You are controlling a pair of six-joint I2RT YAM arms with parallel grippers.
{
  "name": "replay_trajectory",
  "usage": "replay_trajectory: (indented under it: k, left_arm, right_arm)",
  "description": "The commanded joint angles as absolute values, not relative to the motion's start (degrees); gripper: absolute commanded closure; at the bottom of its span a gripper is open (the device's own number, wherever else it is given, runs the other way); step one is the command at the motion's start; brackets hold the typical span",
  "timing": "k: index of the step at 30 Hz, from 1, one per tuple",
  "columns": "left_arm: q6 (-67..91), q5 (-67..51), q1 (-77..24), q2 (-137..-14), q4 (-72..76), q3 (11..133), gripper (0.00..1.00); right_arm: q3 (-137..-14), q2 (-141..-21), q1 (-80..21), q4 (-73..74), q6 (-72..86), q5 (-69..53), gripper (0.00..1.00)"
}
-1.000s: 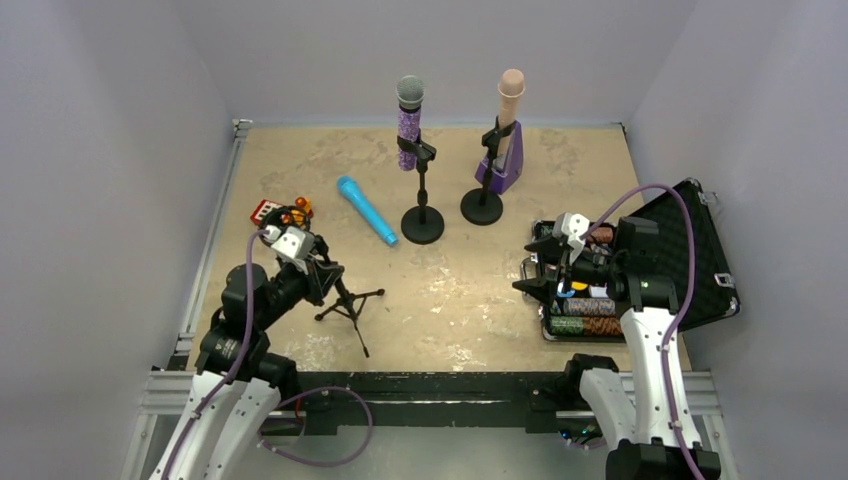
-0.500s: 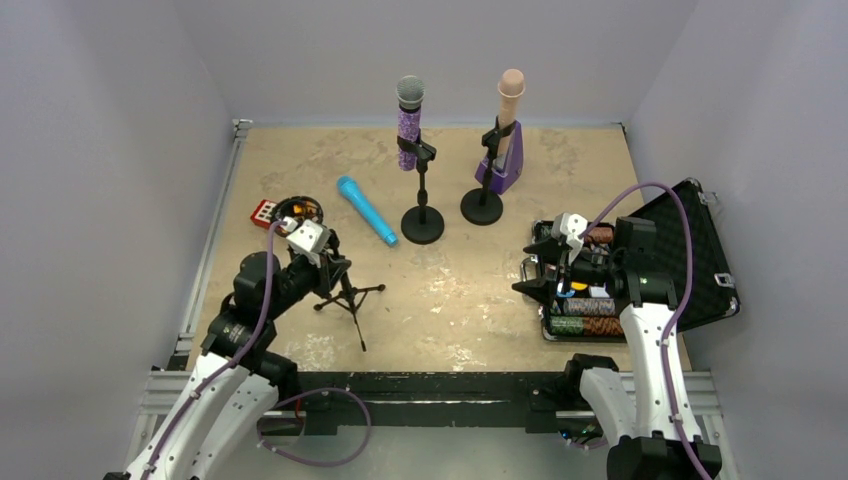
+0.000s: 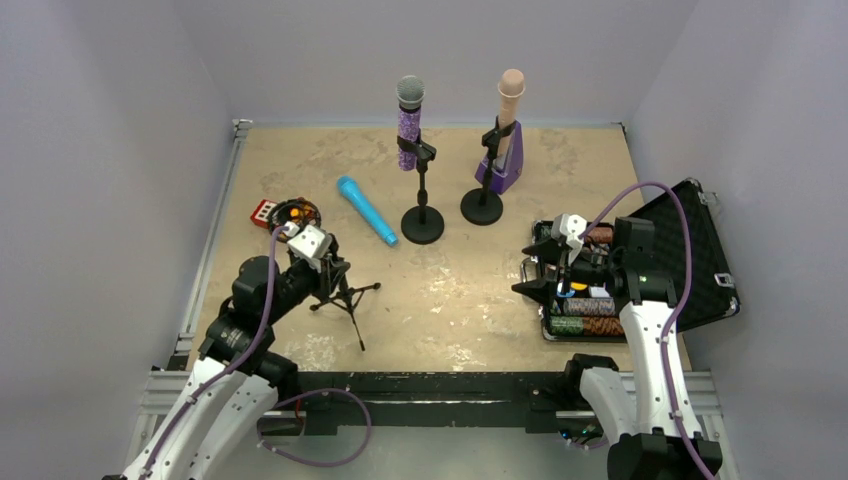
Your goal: Attach the microphones to the stand
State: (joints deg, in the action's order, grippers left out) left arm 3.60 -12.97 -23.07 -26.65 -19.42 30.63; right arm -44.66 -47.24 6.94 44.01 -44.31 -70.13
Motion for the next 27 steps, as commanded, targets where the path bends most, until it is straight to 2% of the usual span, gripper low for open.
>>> replay_trajectory:
  k: [1, 6, 13, 18, 21, 27]
  left_arm:
    - [2.9, -12.8, -23.5, -24.7, -18.5, 31.7, 0.73]
    - [2.9, -13.1, -23.5, -23.1, -23.0, 33.2, 0.59]
    - [4.3, -13.6, -23.5, -18.8, -29.1, 35.6, 0.32]
    - [5.8, -16.7, -23.5, -19.3, -35.1, 40.5, 0.2]
    - [5.8, -18.5, -23.4, -19.7, -39.9, 43.8, 0.17]
    - [7.2, -23.1, -23.5, -14.5, -42.1, 44.4, 0.11]
  right_arm:
    - [-45.5, -47.1, 7.3, 45.3, -45.7, -72.3, 0.14]
    - [-45.7, -47.1, 7.3, 45.9, -46.4, -72.6, 0.14]
    - [-45.7, -47.4, 7.3, 47.5, -48.5, -73.4, 0.15]
    - [-47.4, -48.0, 6.2, 51.3, -53.1, -73.8, 0.16]
    - [-49.9, -49.1, 1.1, 50.8, -51.9, -66.9, 0.17]
    - [-55.3, -53.5, -17.0, 44.7, -44.5, -51.5, 0.17]
